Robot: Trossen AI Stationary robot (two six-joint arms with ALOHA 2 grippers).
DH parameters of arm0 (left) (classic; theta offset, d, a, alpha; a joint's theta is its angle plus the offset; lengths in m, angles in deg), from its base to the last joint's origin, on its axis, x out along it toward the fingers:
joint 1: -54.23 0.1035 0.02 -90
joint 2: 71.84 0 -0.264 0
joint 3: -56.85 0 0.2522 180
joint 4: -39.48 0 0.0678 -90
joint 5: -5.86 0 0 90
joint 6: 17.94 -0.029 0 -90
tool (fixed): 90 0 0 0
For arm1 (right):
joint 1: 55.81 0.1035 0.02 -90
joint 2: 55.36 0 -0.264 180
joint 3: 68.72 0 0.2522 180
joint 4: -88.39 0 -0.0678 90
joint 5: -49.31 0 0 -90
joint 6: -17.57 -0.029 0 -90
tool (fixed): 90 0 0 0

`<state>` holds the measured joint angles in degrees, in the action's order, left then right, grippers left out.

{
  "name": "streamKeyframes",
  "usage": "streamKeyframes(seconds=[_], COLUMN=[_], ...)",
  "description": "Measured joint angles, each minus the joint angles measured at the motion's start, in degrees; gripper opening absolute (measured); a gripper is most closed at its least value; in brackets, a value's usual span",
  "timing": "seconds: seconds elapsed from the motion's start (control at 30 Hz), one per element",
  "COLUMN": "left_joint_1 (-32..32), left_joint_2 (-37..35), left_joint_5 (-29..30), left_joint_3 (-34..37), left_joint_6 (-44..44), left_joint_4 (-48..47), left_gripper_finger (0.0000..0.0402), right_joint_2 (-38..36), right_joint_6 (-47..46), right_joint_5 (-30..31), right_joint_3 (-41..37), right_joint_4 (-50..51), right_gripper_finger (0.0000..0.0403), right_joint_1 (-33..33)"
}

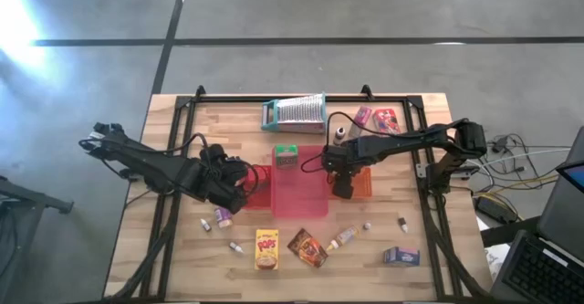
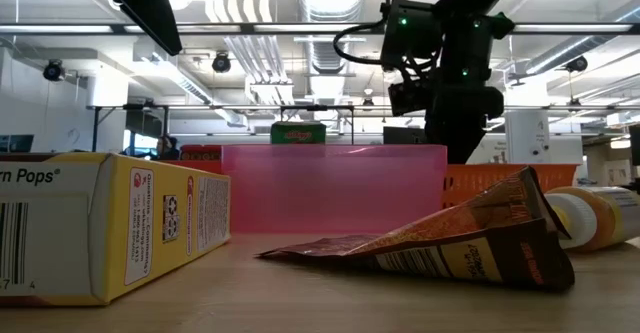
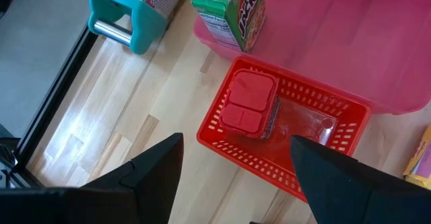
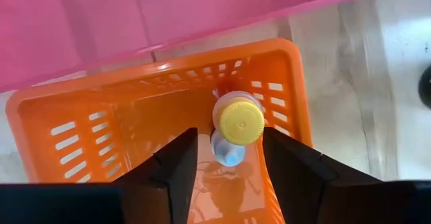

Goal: Pick & Place Kitchen Items
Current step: Put the purple cereal box into the pink bin

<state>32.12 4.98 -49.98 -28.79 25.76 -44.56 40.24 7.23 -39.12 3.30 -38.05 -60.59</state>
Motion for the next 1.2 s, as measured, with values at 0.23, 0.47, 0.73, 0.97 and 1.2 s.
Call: streamKeyframes(seconds=[0.23, 0.47, 0.73, 0.97, 1.2], left_joint_1=[0.01, 0.00, 0.01, 0.01, 0.01], left_joint_2=[0.00, 0.00, 0.00, 0.00, 0.01], left_joint_5=[0.00, 0.00, 0.00, 0.00, 0.00], left_joint_3=[0.00, 0.00, 0.00, 0.00, 0.00], left_joint_6=[0.00, 0.00, 0.00, 0.00, 0.00], left_joint_4=[0.01, 0.01, 0.01, 0.02, 0.05], left_gripper_finger=[0.0276, 0.0276, 0.0276, 0.0276, 0.0276], right_joint_2=[-0.78, -4.56, -13.51, -21.75, -27.33], right_joint_6=[0.06, -0.08, -3.31, -6.14, -9.29], right_joint_5=[0.06, 0.00, 0.04, 0.64, 6.44], right_joint_3=[0.04, 0.06, 0.09, 0.09, -0.33], right_joint_4=[0.39, 0.56, 0.78, 1.14, 5.58], right_gripper_finger=[0.0160, 0.0129, 0.0107, 0.0082, 0.0048], right_joint_1=[0.59, 1.66, 5.13, 9.43, 11.98])
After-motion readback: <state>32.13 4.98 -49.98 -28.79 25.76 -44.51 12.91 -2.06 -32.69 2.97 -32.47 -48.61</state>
